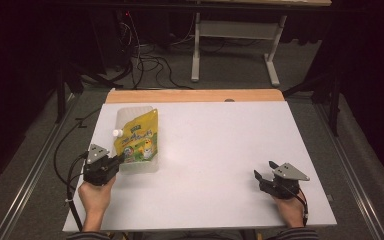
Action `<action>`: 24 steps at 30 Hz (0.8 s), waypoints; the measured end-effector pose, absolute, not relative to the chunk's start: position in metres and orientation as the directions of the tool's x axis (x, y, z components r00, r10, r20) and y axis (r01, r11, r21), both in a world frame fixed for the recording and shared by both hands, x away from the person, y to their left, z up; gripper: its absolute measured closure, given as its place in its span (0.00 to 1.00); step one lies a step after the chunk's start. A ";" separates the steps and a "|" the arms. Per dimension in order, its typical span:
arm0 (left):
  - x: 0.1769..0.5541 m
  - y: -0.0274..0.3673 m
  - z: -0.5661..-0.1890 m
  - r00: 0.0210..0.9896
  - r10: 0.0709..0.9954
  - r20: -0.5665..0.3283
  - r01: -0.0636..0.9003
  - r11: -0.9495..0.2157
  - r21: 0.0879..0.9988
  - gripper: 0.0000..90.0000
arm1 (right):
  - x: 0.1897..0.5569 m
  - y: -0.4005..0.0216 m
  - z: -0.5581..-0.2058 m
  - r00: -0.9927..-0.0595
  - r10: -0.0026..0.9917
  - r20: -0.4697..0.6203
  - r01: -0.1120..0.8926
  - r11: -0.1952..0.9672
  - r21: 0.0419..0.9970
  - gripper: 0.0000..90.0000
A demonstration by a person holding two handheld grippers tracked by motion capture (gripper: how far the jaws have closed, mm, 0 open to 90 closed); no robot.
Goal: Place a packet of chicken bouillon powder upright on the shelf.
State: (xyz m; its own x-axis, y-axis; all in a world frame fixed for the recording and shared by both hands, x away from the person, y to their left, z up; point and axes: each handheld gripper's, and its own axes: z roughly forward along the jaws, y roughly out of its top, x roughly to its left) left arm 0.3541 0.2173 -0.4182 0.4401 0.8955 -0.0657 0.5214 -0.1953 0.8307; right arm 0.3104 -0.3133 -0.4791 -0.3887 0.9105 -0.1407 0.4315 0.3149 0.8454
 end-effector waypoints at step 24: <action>0.344 0.224 -0.408 0.408 0.910 -0.073 0.445 -0.128 0.887 0.96 | 0.310 -0.313 -0.479 -0.388 0.910 -0.143 0.430 0.316 0.846 0.39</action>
State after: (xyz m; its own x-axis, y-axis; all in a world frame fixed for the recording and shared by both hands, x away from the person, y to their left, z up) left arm 0.3440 0.2239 -0.4077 0.4081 0.9100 -0.0734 0.4446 -0.1279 0.8866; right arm 0.3103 -0.3133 -0.4790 -0.3880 0.9105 -0.1430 0.4301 0.3161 0.8456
